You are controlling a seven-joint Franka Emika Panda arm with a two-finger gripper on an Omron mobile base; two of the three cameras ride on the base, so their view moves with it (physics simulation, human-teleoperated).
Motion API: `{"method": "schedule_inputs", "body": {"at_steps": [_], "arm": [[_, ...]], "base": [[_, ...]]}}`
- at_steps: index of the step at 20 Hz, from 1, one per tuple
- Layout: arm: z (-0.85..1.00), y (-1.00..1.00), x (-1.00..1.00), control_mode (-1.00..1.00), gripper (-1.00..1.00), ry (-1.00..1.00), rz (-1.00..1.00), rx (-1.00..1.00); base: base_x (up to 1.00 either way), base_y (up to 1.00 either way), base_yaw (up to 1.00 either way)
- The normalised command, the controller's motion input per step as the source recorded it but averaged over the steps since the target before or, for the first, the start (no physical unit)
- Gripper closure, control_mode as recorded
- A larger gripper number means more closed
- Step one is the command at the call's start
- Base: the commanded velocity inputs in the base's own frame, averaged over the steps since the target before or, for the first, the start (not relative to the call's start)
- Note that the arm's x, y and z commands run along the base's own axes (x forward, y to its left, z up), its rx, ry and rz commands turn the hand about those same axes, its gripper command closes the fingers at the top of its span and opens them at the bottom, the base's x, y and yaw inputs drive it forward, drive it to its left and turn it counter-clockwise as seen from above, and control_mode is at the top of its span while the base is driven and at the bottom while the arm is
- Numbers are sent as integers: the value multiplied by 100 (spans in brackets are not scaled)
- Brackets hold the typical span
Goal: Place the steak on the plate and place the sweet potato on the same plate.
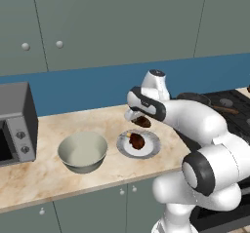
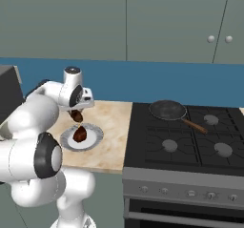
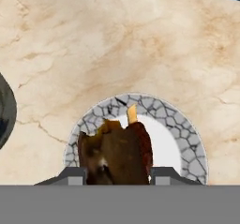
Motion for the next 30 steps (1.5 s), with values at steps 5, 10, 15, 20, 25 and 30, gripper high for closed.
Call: {"method": "schedule_inputs", "body": {"at_steps": [5,10,15,20,25,30], "arm": [[-14,-19,3,-100,100,0,-1,0],[-47,-22,-1,-100,100,7,-8,-1],[-49,-13,0,-100,100,8,-10,0],[-23,-12,0,-100,100,2,-10,0],[-6,-16,0,-100,100,0,-8,0],[-7,-9,0,-100,100,0,-5,0]], "base": [[0,0,0],[0,0,0],[0,0,0],[0,0,0],[0,0,0],[0,0,0]]}}
